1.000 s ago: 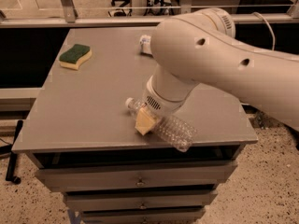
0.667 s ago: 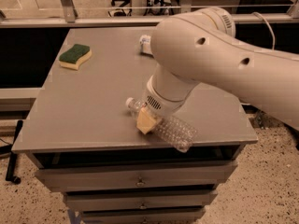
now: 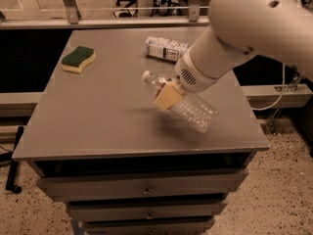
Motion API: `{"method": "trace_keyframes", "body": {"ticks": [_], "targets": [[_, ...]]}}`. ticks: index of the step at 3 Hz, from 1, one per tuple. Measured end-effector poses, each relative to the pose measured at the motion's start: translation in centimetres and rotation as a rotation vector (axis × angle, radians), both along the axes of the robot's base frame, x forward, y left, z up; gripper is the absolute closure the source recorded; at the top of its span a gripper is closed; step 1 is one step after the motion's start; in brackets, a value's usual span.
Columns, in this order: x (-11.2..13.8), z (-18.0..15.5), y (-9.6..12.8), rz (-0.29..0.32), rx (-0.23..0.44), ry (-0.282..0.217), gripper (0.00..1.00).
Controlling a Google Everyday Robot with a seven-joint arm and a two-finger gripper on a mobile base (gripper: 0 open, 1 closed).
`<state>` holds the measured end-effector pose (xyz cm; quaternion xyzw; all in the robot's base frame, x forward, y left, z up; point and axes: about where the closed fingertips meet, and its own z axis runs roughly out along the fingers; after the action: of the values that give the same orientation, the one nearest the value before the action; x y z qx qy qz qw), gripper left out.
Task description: Pick water bottle
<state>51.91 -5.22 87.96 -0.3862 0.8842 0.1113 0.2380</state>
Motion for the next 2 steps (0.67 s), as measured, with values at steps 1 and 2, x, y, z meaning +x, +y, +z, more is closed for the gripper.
{"method": "trace_keyframes", "body": {"ticks": [1,2], "targets": [[3.0,4.6,-0.8,0.047,0.18,-0.096,1.0],[3.6,7.8,0.0,0.124,0.274,-0.164,1.0]]}}
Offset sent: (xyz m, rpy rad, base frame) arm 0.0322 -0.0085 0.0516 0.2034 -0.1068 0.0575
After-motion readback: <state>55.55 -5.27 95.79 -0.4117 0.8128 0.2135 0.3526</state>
